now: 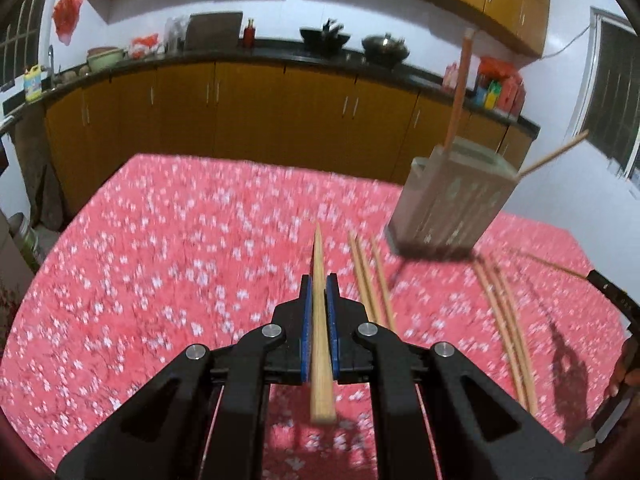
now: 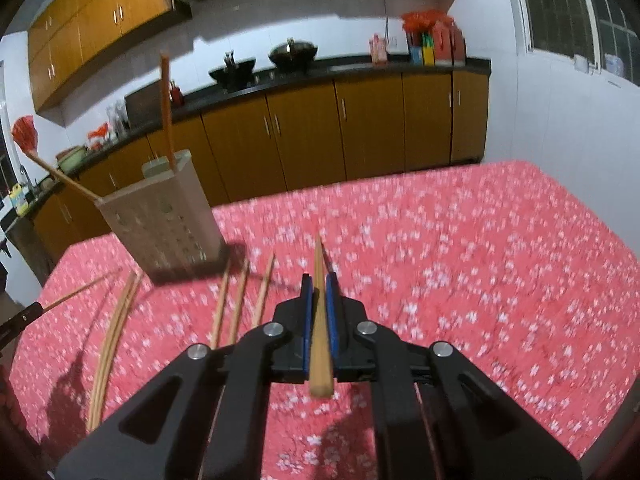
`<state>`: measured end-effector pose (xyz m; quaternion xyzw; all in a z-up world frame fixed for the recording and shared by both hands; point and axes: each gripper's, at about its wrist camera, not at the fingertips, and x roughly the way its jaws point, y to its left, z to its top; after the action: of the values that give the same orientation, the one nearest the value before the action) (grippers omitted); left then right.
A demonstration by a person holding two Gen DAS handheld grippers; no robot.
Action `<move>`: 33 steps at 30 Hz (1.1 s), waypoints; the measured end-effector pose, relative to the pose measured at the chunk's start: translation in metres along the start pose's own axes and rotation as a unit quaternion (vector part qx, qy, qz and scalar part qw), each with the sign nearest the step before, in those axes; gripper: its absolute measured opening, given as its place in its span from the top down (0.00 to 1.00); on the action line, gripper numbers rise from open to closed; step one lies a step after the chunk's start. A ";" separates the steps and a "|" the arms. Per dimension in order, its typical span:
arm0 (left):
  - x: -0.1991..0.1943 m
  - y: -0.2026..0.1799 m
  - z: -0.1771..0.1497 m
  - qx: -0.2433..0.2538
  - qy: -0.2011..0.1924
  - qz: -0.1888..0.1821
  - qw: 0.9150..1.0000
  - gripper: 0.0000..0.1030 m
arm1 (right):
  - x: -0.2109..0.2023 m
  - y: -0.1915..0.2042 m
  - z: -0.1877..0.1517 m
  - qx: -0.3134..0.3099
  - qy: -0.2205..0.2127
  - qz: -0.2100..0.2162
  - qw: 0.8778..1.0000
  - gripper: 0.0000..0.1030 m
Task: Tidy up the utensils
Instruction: 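Raise the left tool's chopstick over the holder while the right tool carries its own, then open the left tool into the holder while the right tool drops its chopstick in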
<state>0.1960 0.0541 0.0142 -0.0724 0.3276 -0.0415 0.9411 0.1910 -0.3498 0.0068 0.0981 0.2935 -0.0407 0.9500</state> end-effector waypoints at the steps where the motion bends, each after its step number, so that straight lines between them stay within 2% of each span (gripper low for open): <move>1: -0.004 -0.001 0.004 -0.002 -0.008 -0.003 1.000 0.92 | -0.002 0.001 0.002 -0.001 -0.005 0.001 1.000 0.92; 7: -0.018 -0.004 0.022 -0.008 -0.038 -0.016 0.999 0.93 | -0.014 0.009 0.017 -0.007 -0.039 0.007 0.999 0.92; 11: -0.030 -0.008 0.037 0.000 -0.059 -0.025 0.998 0.93 | -0.029 0.014 0.034 -0.006 -0.065 0.030 0.997 0.92; 21: -0.060 -0.038 0.065 0.028 -0.099 -0.074 0.992 0.93 | -0.075 0.045 0.084 -0.011 -0.109 0.141 0.984 0.92; 26: -0.068 -0.066 0.086 0.038 -0.135 -0.100 0.985 0.93 | -0.086 0.068 0.109 -0.007 -0.154 0.171 0.973 0.92; 30: -0.073 -0.083 0.109 0.022 -0.186 -0.103 0.977 0.93 | -0.085 0.085 0.124 -0.012 -0.189 0.163 0.968 0.92; 33: -0.073 -0.087 0.128 -0.006 -0.227 -0.099 0.969 0.93 | -0.070 0.094 0.133 -0.019 -0.193 0.150 0.970 0.92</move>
<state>0.2160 -0.0084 0.1718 -0.1177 0.0964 -0.1153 0.9816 0.2196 -0.2843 0.1694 0.1136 0.0876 0.0899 0.9856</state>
